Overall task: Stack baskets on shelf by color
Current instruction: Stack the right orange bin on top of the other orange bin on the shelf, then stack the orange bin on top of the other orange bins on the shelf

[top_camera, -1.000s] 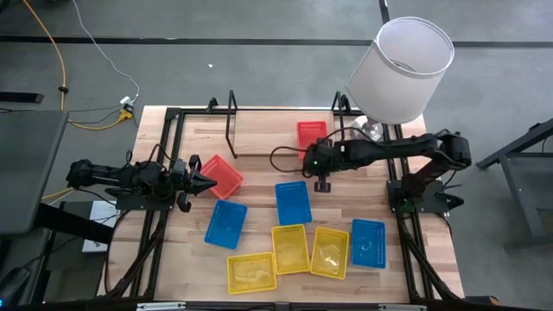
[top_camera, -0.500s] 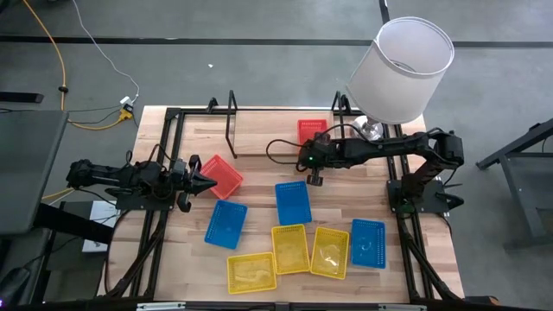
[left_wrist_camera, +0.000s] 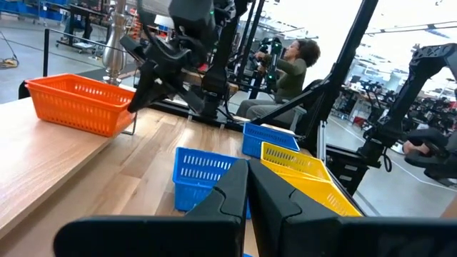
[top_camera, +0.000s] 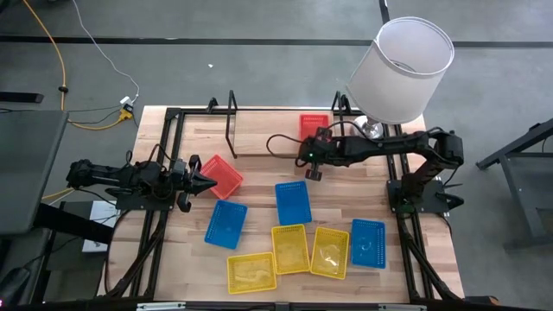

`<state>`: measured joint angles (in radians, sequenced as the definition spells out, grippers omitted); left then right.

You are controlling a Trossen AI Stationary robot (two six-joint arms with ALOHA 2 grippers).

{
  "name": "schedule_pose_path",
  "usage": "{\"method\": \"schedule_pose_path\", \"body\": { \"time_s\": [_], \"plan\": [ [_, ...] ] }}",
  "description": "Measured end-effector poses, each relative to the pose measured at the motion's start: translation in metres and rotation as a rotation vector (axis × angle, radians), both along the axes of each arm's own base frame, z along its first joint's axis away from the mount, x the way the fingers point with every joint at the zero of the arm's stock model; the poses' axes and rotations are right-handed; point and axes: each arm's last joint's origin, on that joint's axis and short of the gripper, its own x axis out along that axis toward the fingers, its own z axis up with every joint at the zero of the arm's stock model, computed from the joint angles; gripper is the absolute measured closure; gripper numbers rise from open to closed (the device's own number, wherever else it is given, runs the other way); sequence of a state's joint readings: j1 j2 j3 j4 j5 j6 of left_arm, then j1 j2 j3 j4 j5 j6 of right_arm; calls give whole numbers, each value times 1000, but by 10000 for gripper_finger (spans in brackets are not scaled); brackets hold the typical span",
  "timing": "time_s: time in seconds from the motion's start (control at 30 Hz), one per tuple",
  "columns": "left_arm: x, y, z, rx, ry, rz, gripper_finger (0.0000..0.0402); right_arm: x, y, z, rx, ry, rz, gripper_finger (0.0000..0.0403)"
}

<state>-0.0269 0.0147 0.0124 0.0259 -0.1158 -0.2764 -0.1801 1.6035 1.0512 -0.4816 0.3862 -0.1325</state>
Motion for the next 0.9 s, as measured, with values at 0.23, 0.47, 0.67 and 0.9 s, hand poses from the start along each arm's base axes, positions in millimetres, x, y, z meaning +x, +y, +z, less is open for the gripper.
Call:
{"method": "schedule_pose_path", "body": {
  "time_s": [0.23, 0.47, 0.67, 0.9],
  "plan": [
    [0, 0, 0, 0, 0, 0, 398, -2, -11, 0, 16, -16, -27, 403],
    [0, 0, 0, 0, 0, 0, 398, 3, -5, 2, 83, -61, 40, 403],
    [0, 0, 0, 0, 0, 0, 398, 2, 28, 14, 221, -109, 192, 403],
    [0, -2, 0, -36, 4, -68, 398, 1, 82, 20, 270, -119, 341, 403]
  ]
}}
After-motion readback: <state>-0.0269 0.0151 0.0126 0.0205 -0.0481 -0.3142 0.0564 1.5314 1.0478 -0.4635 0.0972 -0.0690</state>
